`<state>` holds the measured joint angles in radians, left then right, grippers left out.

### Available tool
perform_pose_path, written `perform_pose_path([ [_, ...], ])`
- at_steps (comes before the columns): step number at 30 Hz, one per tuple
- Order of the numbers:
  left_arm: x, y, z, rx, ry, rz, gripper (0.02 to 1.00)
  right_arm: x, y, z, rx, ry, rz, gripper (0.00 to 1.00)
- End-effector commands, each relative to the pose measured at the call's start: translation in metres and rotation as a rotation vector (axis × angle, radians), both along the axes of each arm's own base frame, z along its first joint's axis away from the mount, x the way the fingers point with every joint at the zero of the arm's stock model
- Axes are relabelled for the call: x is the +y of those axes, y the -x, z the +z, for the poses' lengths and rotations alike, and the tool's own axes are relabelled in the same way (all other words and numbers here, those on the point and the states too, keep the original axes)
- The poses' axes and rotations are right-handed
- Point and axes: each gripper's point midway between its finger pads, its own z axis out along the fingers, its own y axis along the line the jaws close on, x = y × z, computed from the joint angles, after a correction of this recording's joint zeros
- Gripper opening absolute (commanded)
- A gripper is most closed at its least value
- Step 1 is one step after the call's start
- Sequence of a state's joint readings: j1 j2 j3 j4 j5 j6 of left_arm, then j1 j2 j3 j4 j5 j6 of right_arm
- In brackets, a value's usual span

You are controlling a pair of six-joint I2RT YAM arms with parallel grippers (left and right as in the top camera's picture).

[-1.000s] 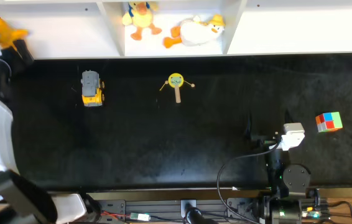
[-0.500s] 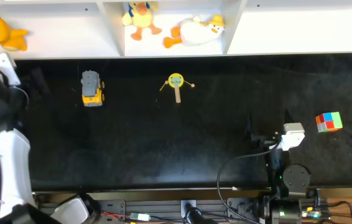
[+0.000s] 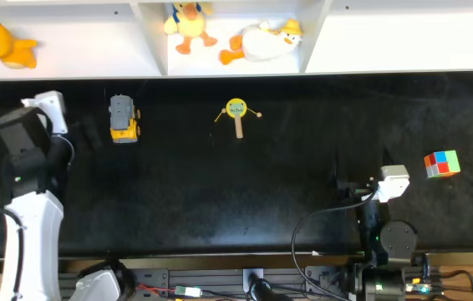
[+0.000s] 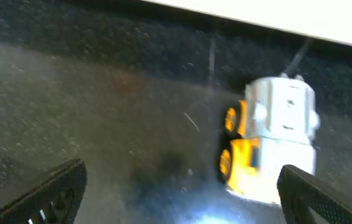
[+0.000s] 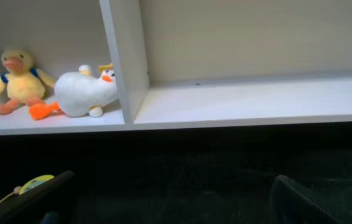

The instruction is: Store Toys

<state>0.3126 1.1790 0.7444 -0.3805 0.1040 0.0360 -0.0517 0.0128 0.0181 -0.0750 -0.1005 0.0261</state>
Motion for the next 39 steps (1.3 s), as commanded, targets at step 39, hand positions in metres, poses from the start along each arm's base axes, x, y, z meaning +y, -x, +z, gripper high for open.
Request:
perform_pose_path([
  [39, -0.092, 0.0, -0.038, 0.135, 0.105, -0.285, 0.998, 0.002, 0.0, -0.003, 0.0, -0.004, 0.007, 0.993],
])
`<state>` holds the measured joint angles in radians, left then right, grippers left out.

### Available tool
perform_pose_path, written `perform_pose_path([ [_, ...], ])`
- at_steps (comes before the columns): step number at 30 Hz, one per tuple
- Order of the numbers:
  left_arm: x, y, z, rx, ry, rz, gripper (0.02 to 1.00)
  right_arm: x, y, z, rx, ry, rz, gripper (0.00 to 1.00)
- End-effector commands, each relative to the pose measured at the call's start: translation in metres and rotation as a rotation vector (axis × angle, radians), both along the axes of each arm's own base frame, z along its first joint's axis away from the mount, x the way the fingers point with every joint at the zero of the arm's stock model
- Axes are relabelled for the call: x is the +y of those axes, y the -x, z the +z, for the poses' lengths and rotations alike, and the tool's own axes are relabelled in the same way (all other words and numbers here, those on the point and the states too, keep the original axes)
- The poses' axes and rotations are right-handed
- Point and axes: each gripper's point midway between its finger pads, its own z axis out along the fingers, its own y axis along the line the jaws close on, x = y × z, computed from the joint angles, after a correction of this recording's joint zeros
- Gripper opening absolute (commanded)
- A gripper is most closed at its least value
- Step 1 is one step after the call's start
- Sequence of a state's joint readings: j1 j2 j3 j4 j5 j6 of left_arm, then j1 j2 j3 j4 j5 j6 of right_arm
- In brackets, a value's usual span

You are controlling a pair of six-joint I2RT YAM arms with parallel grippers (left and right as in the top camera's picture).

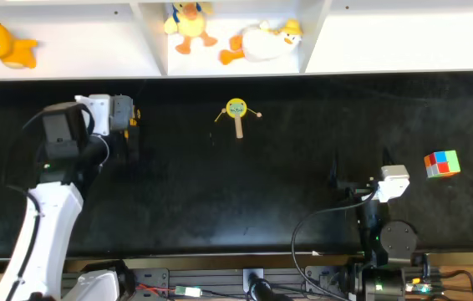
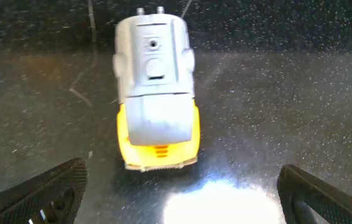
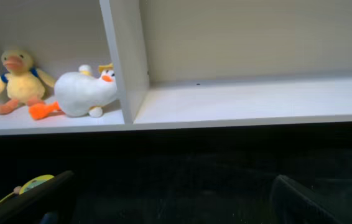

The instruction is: Store Toys

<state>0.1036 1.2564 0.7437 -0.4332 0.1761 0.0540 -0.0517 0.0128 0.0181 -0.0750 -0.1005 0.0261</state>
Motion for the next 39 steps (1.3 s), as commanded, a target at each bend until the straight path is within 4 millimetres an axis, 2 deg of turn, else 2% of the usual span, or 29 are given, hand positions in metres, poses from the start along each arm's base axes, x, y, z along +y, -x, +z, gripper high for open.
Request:
perform_pose_path([
  [1, -0.009, 0.0, -0.009, 0.026, 0.034, -0.015, 0.998, 0.002, 0.0, -0.003, 0.0, -0.004, 0.007, 0.996],
  [12, -0.003, -0.021, -0.015, -0.013, 0.035, 0.031, 0.998, 0.002, 0.0, -0.003, 0.0, -0.004, 0.007, 0.993],
  [18, 0.009, -0.024, -0.024, 0.003, -0.005, 0.098, 1.0, 0.002, 0.0, -0.003, 0.0, -0.004, 0.007, 0.993],
  [37, 0.011, -0.035, -0.034, -0.004, 0.004, 0.12, 0.991, 0.002, 0.0, -0.003, 0.0, -0.004, 0.007, 0.996],
  [39, 0.011, -0.035, -0.034, -0.004, 0.003, 0.12, 0.95, 0.002, 0.0, -0.003, 0.0, -0.004, 0.007, 0.996],
])
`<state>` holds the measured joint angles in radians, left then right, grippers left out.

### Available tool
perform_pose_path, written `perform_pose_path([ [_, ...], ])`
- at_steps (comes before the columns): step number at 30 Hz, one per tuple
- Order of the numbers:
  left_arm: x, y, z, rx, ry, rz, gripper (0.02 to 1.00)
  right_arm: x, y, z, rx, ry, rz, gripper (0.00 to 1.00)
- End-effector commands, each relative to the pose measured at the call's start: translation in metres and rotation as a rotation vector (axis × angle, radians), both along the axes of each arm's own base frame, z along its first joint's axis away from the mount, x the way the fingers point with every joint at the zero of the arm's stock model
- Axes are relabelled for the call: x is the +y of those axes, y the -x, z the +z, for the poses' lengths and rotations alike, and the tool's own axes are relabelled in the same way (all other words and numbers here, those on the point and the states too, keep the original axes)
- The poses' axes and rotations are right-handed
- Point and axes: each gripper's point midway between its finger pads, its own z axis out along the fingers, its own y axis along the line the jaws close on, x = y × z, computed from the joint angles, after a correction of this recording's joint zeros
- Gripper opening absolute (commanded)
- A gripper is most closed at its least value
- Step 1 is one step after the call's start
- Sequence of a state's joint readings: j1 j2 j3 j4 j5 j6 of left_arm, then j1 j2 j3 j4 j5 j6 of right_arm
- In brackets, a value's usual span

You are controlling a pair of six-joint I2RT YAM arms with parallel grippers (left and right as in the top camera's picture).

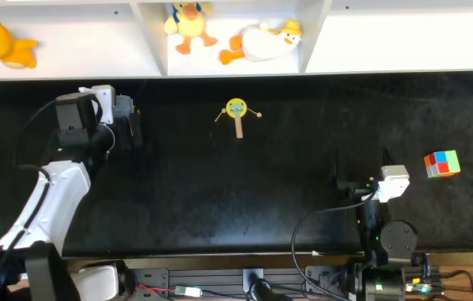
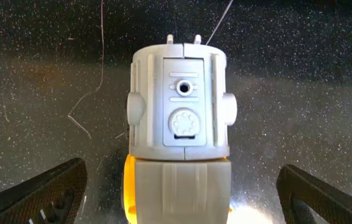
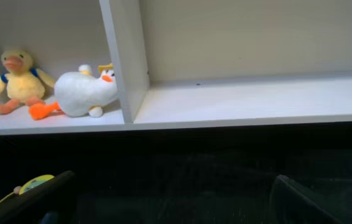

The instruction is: Store Toys

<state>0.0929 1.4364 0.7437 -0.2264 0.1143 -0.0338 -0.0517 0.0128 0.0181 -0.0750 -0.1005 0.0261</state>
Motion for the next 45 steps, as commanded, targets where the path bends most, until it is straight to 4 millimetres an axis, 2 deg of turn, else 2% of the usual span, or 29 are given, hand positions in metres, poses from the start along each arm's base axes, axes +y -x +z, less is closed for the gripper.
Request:
perform_pose_path([
  [1, 0.001, 0.0, -0.006, 0.011, 0.003, 0.024, 0.925, 0.002, 0.0, -0.003, 0.0, -0.004, 0.007, 0.996],
  [5, 0.001, 0.0, -0.007, 0.015, 0.004, 0.024, 0.787, 0.002, 0.0, -0.003, 0.0, -0.004, 0.007, 0.996],
  [9, 0.001, 0.0, -0.007, 0.014, 0.004, 0.024, 0.713, 0.002, 0.0, -0.003, 0.0, -0.004, 0.007, 0.993],
  [16, 0.001, 0.0, -0.007, 0.014, 0.003, 0.024, 0.524, 0.002, 0.0, -0.003, 0.0, -0.004, 0.007, 0.996],
  [19, 0.001, 0.0, -0.006, 0.013, 0.004, 0.024, 0.483, 0.001, 0.0, -0.003, 0.0, -0.004, 0.007, 0.993],
  [25, 0.001, 0.001, -0.005, 0.011, 0.003, 0.024, 0.448, 0.002, 0.0, -0.003, 0.0, -0.004, 0.007, 0.996],
  [33, 0.001, 0.007, 0.007, -0.001, 0.0, 0.022, 0.411, 0.002, 0.0, -0.003, 0.0, -0.004, 0.007, 0.996],
  [45, 0.006, 0.025, 0.021, 0.016, -0.033, 0.041, 0.384, 0.002, 0.0, -0.003, 0.0, -0.004, 0.007, 0.996],
])
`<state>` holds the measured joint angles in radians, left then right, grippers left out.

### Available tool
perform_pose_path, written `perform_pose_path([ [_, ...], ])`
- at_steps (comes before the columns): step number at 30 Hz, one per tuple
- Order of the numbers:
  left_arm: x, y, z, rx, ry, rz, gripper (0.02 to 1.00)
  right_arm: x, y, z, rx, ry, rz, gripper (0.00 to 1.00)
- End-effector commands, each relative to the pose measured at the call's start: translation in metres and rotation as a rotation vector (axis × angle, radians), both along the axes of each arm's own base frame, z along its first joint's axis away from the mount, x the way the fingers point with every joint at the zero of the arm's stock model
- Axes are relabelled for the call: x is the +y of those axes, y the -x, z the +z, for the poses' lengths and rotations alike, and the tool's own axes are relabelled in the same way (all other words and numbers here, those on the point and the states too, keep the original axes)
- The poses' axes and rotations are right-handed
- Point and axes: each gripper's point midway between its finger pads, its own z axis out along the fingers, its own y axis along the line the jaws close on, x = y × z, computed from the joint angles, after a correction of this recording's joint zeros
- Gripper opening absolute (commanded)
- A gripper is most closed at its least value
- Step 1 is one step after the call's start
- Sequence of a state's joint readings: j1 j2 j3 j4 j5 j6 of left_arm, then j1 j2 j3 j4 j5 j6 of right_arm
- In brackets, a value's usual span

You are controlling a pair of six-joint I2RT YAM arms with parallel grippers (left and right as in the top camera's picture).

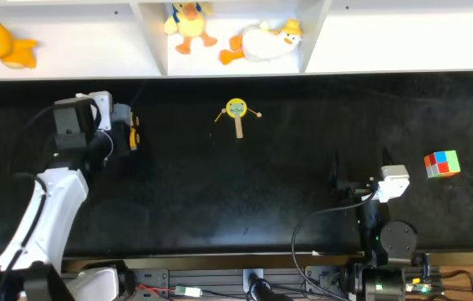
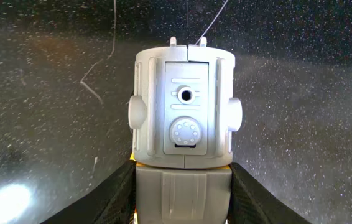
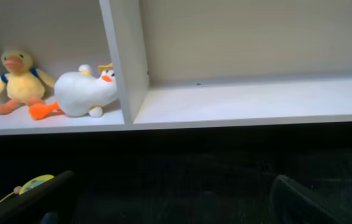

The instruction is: Store Toys

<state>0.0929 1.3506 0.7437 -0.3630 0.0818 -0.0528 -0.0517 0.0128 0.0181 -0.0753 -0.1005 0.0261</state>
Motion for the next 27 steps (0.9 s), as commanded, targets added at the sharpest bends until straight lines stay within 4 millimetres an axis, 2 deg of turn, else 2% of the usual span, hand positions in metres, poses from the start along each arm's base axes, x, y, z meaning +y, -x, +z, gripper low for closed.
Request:
perform_pose_path([
  [1, 0.003, 0.002, 0.014, -0.039, -0.026, 0.007, 0.384, 0.002, 0.0, -0.003, 0.0, -0.004, 0.007, 0.996],
  [12, 0.002, 0.011, 0.033, -0.072, -0.028, 0.008, 0.378, 0.002, 0.0, -0.003, 0.0, -0.004, 0.007, 0.996],
  [23, 0.002, 0.009, 0.049, -0.121, -0.032, 0.008, 0.38, 0.002, 0.0, -0.003, 0.0, -0.004, 0.007, 0.996],
  [27, 0.002, 0.004, 0.06, -0.145, -0.034, 0.008, 0.38, 0.002, 0.0, -0.003, 0.0, -0.004, 0.007, 0.996],
])
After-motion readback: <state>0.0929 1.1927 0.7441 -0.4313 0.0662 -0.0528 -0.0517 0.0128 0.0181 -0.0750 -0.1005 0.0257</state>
